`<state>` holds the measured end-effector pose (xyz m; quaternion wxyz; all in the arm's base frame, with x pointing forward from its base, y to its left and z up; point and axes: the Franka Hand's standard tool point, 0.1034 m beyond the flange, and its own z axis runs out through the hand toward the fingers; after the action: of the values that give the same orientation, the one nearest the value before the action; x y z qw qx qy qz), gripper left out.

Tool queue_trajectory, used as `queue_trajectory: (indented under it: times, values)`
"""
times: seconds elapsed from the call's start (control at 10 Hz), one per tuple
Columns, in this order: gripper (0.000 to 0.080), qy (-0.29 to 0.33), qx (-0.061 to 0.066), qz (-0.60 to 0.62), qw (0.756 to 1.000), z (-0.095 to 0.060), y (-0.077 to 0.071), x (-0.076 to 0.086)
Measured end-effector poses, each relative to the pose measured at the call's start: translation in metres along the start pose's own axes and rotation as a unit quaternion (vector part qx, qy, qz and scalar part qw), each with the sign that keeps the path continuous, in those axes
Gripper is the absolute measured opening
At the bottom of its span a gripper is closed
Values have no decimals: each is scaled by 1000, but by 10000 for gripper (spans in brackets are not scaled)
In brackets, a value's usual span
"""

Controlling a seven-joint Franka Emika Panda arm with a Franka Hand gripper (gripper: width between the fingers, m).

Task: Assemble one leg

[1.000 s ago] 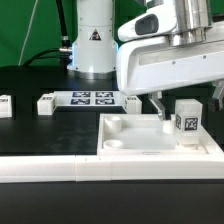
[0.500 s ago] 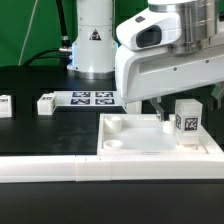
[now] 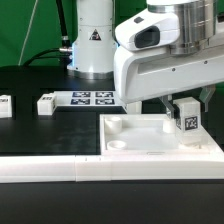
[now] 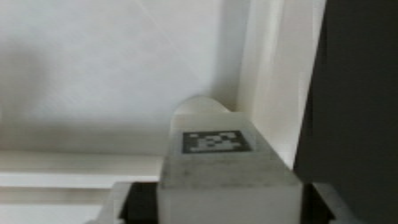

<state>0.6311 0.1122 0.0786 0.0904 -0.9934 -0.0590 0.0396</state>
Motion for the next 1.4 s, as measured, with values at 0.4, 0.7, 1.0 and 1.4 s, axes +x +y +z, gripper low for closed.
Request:
queue_trajectory:
  times: [0.4,0.7,1.0,1.4]
  values:
    - [294,6,3,87,996,1,0,0]
    - [294,18,4,297,955,3,-2,1]
    - [294,16,11,459,888,4,-3,1]
    - [294,13,16,559,829,4,-5,1]
